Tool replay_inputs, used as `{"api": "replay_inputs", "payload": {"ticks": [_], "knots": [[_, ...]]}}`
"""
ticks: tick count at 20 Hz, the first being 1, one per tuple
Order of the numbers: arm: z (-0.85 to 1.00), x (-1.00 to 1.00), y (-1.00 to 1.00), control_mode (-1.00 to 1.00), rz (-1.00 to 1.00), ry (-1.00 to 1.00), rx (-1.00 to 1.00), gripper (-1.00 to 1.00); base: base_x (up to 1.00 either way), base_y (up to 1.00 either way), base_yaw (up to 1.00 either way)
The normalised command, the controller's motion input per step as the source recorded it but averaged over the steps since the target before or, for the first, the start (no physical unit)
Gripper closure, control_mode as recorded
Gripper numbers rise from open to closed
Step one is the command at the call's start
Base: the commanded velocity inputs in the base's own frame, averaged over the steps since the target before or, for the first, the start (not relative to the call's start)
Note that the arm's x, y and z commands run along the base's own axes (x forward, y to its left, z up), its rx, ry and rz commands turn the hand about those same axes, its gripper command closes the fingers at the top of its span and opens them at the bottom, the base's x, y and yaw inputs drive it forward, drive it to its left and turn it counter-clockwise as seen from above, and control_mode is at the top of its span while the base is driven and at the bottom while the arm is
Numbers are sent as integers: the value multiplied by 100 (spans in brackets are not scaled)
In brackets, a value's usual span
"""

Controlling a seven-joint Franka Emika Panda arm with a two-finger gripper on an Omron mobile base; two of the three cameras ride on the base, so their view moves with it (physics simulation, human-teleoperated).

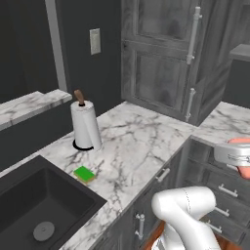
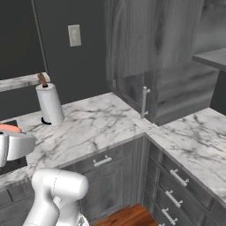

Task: Locate and retrieve the bar soap and sponge from the cabinet. Place them next to the sink.

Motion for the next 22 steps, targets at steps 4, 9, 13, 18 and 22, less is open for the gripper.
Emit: {"api": "replay_inputs", "payload": {"ticks": [4, 9, 13, 18, 22], "knots": [[-12, 0, 55, -100, -5, -5, 0, 100, 0, 0, 0], [-23, 4, 75, -100, -4, -1, -1, 100, 0, 0, 0], [-27, 13, 72, -100, 0, 5, -4, 100, 0, 0, 0], [-28, 15, 64, -100, 0, 10, -4, 100, 0, 0, 0], [-15, 13, 51, -100, 0, 16, -10, 100, 0, 0, 0]]}}
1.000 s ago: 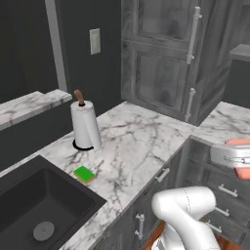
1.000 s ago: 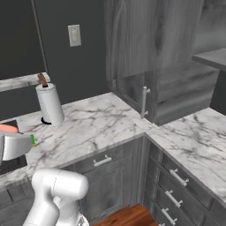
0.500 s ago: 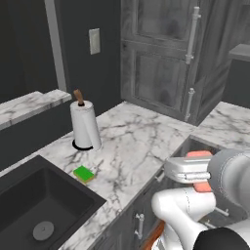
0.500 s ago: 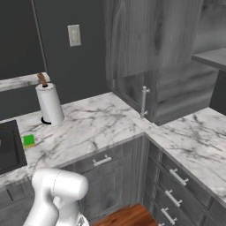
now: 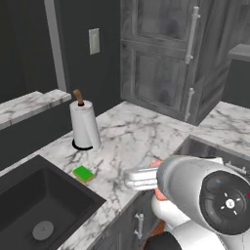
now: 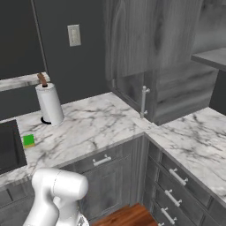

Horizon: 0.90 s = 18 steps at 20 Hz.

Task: Locate and retrieve the bar soap and sponge from the cabinet. Place them next to the sink.

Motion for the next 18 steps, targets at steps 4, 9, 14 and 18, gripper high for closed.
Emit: {"api": "replay_inputs", "payload": {"ticks": [4, 9, 14, 18], "knots": [[-23, 36, 47, -100, 0, 35, -8, 100, 0, 0, 0], [-24, 48, 35, -100, 0, 37, -2, 100, 0, 0, 0], [-34, 48, 21, -100, 0, 23, 1, 100, 0, 0, 0], [-40, 44, 7, -100, 0, 6, 2, 100, 0, 0, 0]]}}
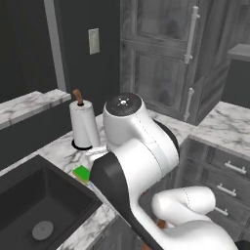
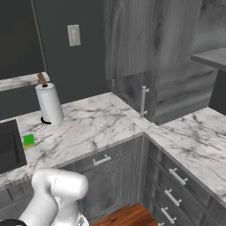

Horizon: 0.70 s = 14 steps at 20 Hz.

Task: Locate and retrieve the bar soap and sponge from the cabinet. Place them next to the sink.

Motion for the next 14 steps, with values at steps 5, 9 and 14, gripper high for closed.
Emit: {"api": "replay_inputs", "payload": {"ticks": [5, 9, 14], "knots": [[-41, 47, 2, -100, 0, 1, -1, 100, 0, 0, 0], [-45, 49, 6, -100, -1, -1, -1, 100, 0, 0, 0], [-45, 59, 12, -100, -1, -1, -2, 100, 0, 0, 0]]}}
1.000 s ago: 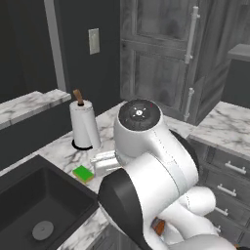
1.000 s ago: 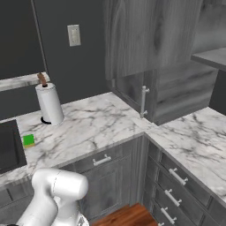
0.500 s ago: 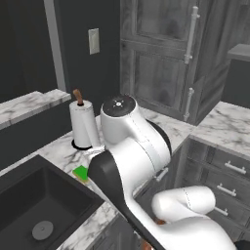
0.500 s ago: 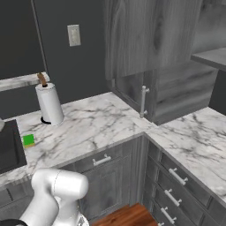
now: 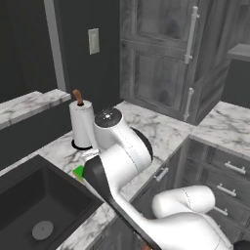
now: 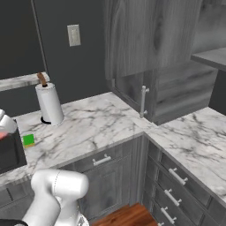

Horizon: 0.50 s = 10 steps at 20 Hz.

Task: Locate and retrieve the bar soap and sponge from the cabinet. Place them next to the sink.

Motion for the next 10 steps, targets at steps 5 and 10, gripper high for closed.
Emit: {"api": "replay_inputs", "payload": {"ticks": [5, 10], "knots": [[-55, 63, 19, -100, -1, 12, 0, 100, 0, 0, 0], [-62, 50, 14, -100, -1, 11, 0, 100, 0, 0, 0]]}}
